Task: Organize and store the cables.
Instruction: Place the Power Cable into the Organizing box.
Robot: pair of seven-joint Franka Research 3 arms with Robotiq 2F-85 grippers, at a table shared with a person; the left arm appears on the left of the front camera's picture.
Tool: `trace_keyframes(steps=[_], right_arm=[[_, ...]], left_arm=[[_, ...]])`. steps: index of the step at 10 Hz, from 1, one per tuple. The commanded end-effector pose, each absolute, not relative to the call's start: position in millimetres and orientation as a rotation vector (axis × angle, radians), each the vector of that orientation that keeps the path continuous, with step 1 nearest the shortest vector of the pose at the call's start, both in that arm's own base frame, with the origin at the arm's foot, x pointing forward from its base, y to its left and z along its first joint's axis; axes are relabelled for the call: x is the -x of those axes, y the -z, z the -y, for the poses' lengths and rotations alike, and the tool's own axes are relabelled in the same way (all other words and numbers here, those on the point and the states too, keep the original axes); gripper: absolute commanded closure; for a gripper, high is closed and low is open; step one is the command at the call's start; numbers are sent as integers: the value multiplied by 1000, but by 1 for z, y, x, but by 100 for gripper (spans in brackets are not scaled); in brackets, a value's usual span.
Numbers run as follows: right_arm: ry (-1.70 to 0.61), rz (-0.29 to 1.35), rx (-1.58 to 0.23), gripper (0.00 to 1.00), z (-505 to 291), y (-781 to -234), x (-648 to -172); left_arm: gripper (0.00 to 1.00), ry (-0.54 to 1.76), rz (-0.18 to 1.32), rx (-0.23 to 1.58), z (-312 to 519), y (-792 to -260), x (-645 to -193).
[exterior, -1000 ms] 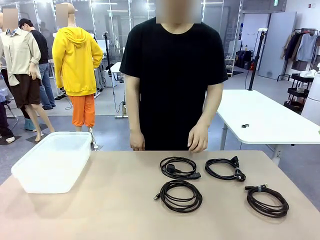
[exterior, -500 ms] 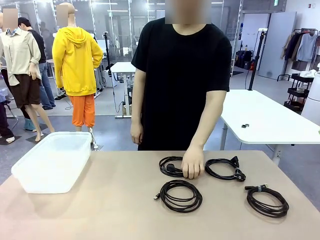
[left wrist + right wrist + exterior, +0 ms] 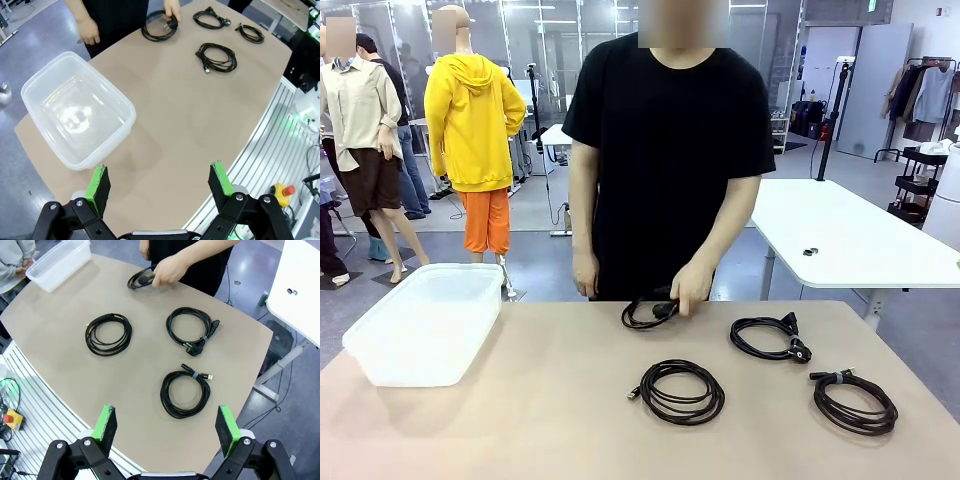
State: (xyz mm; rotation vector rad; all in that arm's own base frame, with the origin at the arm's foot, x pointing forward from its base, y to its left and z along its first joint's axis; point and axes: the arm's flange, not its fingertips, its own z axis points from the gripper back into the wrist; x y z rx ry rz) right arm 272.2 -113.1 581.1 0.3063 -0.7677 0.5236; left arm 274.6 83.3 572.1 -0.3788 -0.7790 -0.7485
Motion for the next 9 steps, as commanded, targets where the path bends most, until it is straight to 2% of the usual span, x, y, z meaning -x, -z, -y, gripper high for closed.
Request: trace_keyframes(steps=[1,9], right_arm=[[-528,769,-308,0,113,-581,-272],[-528,769,-308,0,113,-581,-272]], left_arm=[[0,756,779,381,-82,-572,-275],[0,756,779,381,-82,-572,-275]])
